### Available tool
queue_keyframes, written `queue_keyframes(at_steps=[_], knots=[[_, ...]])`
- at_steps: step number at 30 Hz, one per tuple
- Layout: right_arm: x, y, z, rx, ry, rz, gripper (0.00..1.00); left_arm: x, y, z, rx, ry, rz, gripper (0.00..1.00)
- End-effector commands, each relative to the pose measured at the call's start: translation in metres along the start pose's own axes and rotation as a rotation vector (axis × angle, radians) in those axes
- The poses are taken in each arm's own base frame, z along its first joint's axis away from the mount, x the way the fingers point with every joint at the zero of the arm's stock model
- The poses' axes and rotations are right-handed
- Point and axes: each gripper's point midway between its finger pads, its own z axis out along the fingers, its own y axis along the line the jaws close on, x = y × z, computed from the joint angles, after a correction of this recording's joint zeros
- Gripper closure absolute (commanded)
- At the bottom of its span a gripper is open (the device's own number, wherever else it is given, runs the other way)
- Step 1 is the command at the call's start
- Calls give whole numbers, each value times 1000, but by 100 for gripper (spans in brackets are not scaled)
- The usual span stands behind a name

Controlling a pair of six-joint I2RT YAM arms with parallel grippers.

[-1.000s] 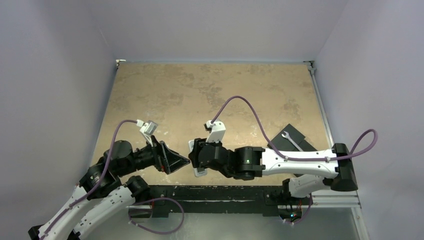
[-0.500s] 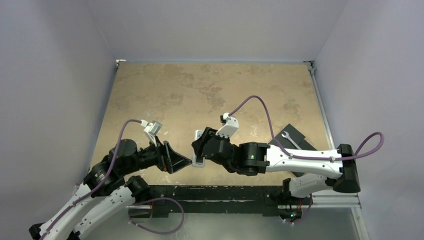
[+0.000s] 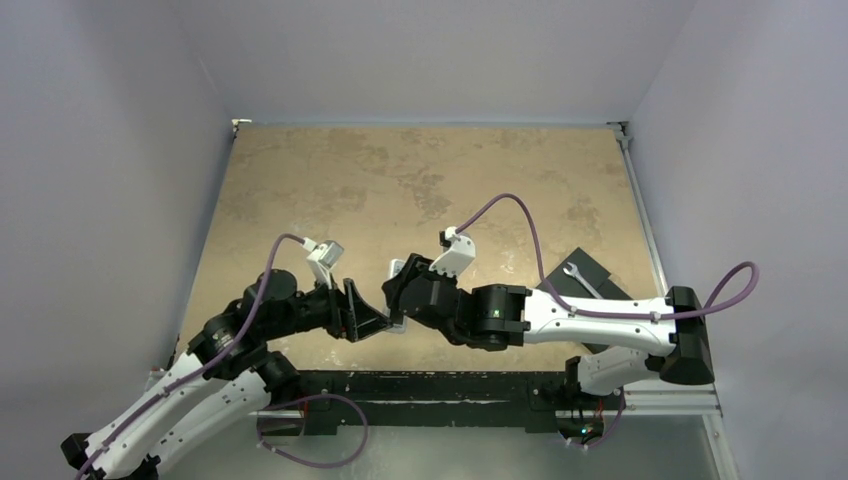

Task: Load the batteries into the remote control
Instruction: Turn over the remote control at the center of the board.

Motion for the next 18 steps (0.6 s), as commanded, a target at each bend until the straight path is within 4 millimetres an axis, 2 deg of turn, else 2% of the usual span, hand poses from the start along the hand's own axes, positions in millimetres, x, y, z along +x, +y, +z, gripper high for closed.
queue_keyframes(at_steps=[1,13,18], knots=[[-21,13,-2,-10,-68,79,100,-3,-9,8,56,-4,-12,29],[-19,12,1,3,-69,72,100,-1,0,27,45,-5,-84,37],[-19,10,3,8,-69,76,100,0,-2,31,66,4,-98,50]])
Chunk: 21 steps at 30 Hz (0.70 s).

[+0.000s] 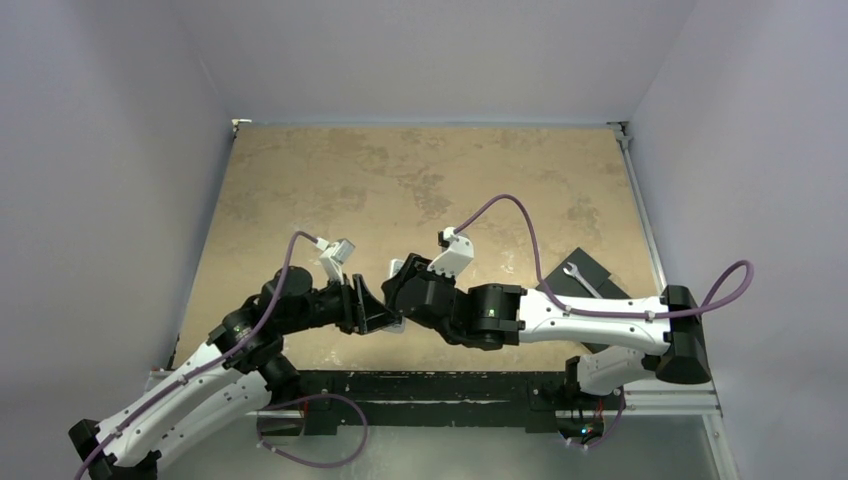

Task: Load the batteries into the remote control
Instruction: Turn over the remote control at the center of the board.

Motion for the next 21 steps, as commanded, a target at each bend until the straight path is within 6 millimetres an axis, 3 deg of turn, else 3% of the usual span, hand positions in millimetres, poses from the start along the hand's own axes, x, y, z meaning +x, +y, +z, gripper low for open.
queue_keyframes(at_steps=[1,8,10,13,15,21], knots=[[-20,12,-2,-10,-62,66,100,-4,-12,4,66,-13,-8,54],[-20,12,0,-5,-65,68,100,-1,-13,7,88,-4,-16,75],[-20,10,0,-2,-65,65,100,0,-12,7,85,-2,-17,98],[-22,8,-1,-5,-64,49,100,0,-10,7,77,-2,-16,100],[-22,6,-4,-17,-60,32,86,1,-9,6,77,-7,-15,100],[-30,-1,-14,-76,-50,-38,57,1,-9,3,83,-13,-15,100]])
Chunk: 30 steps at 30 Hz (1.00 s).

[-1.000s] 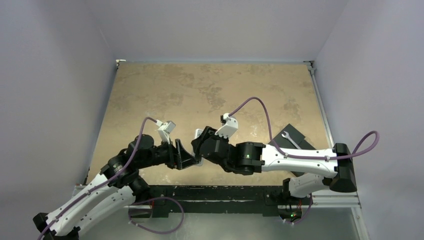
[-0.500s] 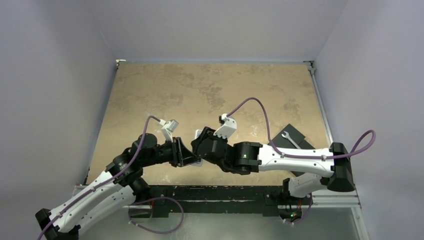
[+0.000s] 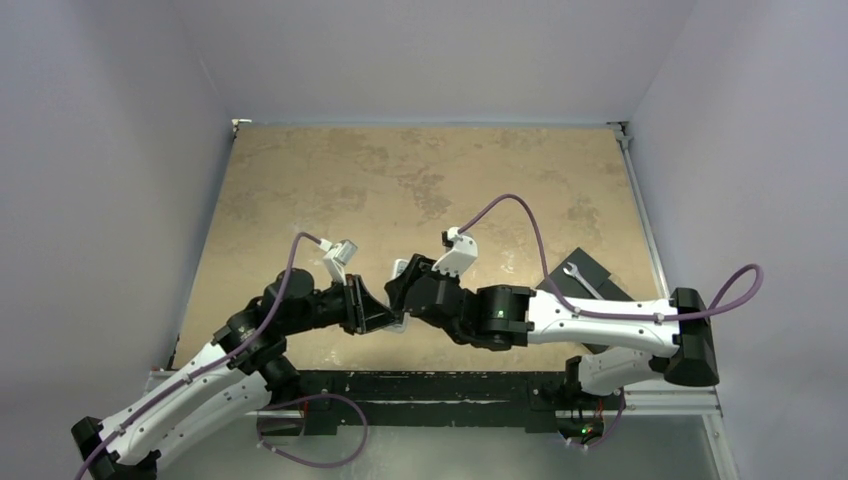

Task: Load the batteries into the remote control
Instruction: Turn over the remote control at the center of the board.

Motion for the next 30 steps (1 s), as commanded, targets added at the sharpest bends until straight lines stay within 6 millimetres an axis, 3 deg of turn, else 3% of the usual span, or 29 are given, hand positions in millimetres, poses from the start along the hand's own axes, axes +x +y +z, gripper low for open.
queue_keyframes(at_steps=[1,14,18,22,30], knots=[[-28,2,-17,-70,-52,-34,54,1,-8,-3,47,-1,-3,100],[-34,-28,-49,-190,0,-376,20,7,-19,-3,145,4,-25,100],[-30,-27,-57,-273,24,-551,20,9,-25,-2,181,24,-28,100],[-12,-19,-65,-401,93,-723,21,19,-26,4,223,73,-64,100],[4,-17,-78,-570,89,-964,25,25,-29,6,286,94,-99,100]])
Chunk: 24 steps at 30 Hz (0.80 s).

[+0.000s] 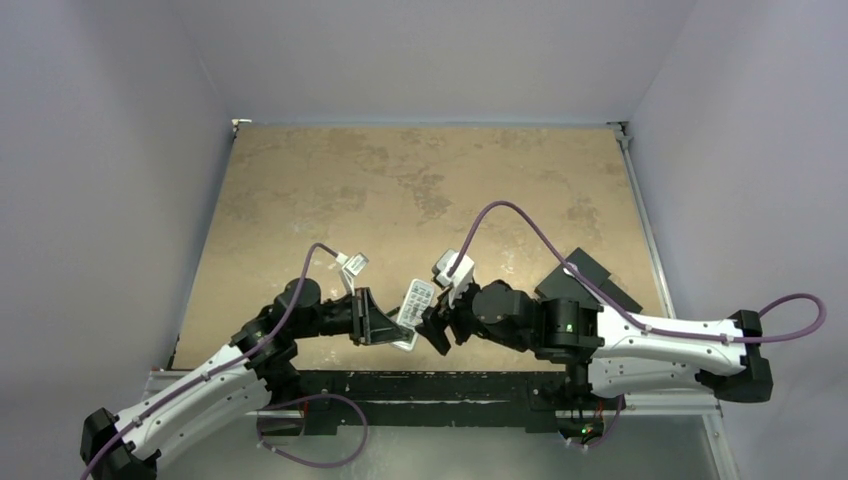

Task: Load the batteries into the remote control
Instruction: Turn over the remote control at the center of the board.

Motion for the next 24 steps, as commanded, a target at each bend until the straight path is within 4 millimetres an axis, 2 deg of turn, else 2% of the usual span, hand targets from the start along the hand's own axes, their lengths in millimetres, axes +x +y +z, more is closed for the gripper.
queue_keyframes(at_steps=[1,5,12,17,24], knots=[[-8,19,-9,-146,-64,-199,25,-5,-28,-2,129,-7,18,100],[-4,30,-15,-234,-88,-341,28,-5,-32,-3,168,5,2,100],[0,37,-25,-291,-154,-592,25,-9,-33,-13,279,25,-96,100],[-1,34,-28,-288,-186,-757,25,-10,-38,-19,318,34,-111,100],[-9,29,-20,-204,-248,-986,26,-2,-50,-27,394,84,-151,100]])
